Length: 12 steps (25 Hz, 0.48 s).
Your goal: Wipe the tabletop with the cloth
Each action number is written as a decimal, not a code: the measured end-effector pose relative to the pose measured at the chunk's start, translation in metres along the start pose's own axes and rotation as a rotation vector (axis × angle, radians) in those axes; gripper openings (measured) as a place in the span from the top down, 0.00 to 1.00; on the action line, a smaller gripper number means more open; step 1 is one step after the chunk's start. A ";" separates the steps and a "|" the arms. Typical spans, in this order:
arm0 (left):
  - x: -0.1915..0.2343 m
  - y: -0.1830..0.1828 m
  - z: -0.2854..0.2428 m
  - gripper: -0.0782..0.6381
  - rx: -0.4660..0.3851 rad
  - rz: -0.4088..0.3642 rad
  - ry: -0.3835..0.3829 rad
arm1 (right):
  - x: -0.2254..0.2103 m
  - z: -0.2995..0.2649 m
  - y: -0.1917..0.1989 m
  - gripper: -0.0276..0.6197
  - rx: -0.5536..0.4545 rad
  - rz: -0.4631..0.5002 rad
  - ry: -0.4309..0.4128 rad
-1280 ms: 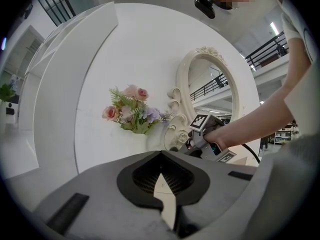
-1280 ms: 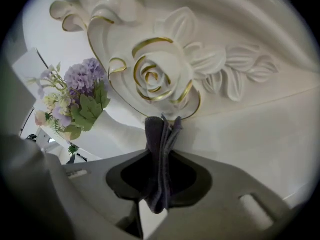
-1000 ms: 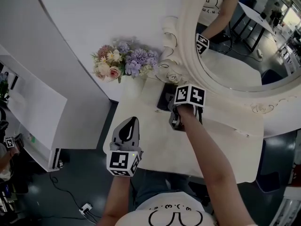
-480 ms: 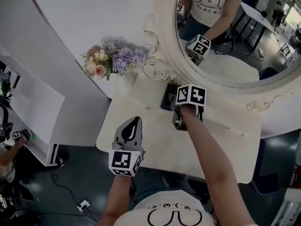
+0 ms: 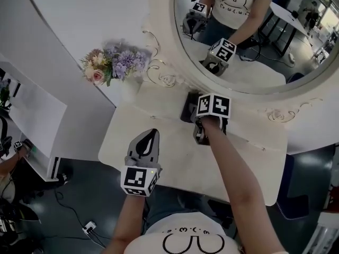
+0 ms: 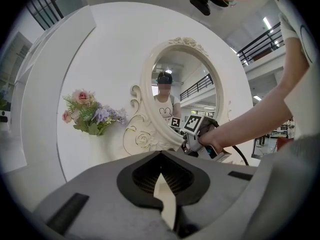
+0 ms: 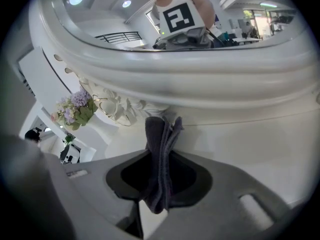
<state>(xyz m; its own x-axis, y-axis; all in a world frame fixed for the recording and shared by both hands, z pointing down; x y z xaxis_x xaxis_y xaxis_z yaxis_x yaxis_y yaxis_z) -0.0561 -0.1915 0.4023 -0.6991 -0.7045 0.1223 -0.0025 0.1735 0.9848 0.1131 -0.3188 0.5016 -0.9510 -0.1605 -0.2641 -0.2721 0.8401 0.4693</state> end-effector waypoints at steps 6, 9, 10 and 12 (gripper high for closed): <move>-0.025 0.000 -0.009 0.90 0.011 -0.005 0.000 | -0.027 0.010 0.001 0.82 -0.005 0.006 0.009; -0.037 -0.001 -0.013 0.90 0.013 -0.012 0.004 | -0.042 0.016 0.002 0.82 -0.010 0.006 0.016; -0.041 -0.001 -0.015 0.90 0.015 -0.014 0.006 | -0.048 0.019 0.002 0.82 -0.012 0.005 0.019; -0.051 -0.001 -0.019 0.90 0.018 -0.019 0.011 | -0.059 0.023 0.003 0.82 -0.014 0.004 0.024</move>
<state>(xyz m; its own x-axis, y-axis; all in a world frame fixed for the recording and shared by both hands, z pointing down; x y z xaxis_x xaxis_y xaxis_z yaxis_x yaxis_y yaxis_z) -0.0073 -0.1687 0.3977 -0.6909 -0.7153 0.1046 -0.0293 0.1723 0.9846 0.1720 -0.2952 0.4994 -0.9553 -0.1694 -0.2421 -0.2700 0.8336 0.4819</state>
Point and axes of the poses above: the fingertips, and each gripper's own axes: z backward along the fingers, x to its left, y out of its underside, the point moved 3 cm from there along z, backward along the fingers, and after that the axes turned 15 degrees about y, right-handed, at the moved point
